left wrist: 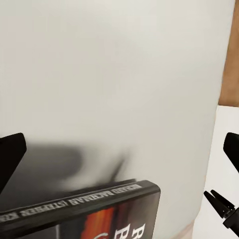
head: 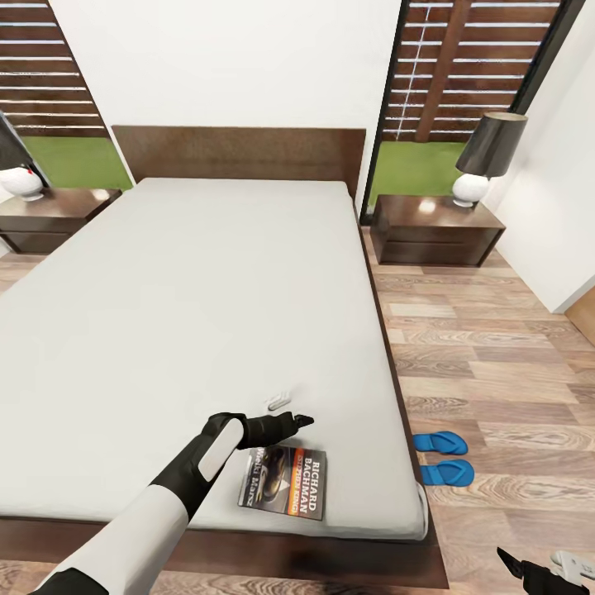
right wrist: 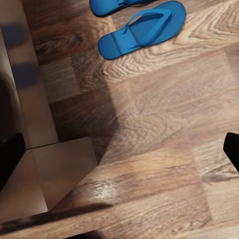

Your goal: In the bedroom, move the book from the bed onto either nightstand, and place the two sandals side by side next to the bed.

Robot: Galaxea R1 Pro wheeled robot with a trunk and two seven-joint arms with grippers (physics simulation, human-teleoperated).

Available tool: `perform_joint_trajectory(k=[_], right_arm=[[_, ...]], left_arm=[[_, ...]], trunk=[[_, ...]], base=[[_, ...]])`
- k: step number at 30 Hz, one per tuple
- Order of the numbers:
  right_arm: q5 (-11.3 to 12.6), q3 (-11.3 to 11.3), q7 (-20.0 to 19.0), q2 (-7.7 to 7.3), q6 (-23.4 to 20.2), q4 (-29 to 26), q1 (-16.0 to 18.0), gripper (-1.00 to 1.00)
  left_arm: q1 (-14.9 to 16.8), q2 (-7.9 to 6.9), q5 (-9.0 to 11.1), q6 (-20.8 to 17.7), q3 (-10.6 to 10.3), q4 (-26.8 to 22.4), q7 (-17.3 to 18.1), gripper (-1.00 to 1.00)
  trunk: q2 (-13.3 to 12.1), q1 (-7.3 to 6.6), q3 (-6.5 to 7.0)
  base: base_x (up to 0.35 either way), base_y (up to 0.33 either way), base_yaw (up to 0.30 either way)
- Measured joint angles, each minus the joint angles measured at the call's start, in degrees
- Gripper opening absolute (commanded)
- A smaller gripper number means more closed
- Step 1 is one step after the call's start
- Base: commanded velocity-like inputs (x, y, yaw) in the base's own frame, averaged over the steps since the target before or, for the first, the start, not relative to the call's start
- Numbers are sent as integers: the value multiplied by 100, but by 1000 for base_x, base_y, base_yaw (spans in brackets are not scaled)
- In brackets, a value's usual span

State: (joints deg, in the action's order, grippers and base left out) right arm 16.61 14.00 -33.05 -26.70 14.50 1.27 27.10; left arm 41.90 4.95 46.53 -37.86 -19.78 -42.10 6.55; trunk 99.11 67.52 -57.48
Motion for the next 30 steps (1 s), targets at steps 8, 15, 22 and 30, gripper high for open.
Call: perform_joint_trajectory(k=[8, 15, 22, 30], right_arm=[[0, 0, 0, 0, 0, 0, 0, 100], [0, 0, 0, 0, 0, 0, 0, 100], [0, 0, 0, 0, 0, 0, 0, 100], [0, 0, 0, 0, 0, 0, 0, 100]], left_arm=[[0, 0, 0, 2, 0, 0, 1, 100], [0, -1, 1, 3, 0, 0, 6, 100], [0, -1, 0, 4, 1, 0, 4, 100], [-1, -2, 1, 6, 0, 0, 5, 100]], trunk=[[0, 0, 0], [0, 0, 0], [0, 1, 0], [0, 0, 0]], base=[[0, 0, 0], [0, 0, 0], [-59, 0, 0], [-90, 0, 0]])
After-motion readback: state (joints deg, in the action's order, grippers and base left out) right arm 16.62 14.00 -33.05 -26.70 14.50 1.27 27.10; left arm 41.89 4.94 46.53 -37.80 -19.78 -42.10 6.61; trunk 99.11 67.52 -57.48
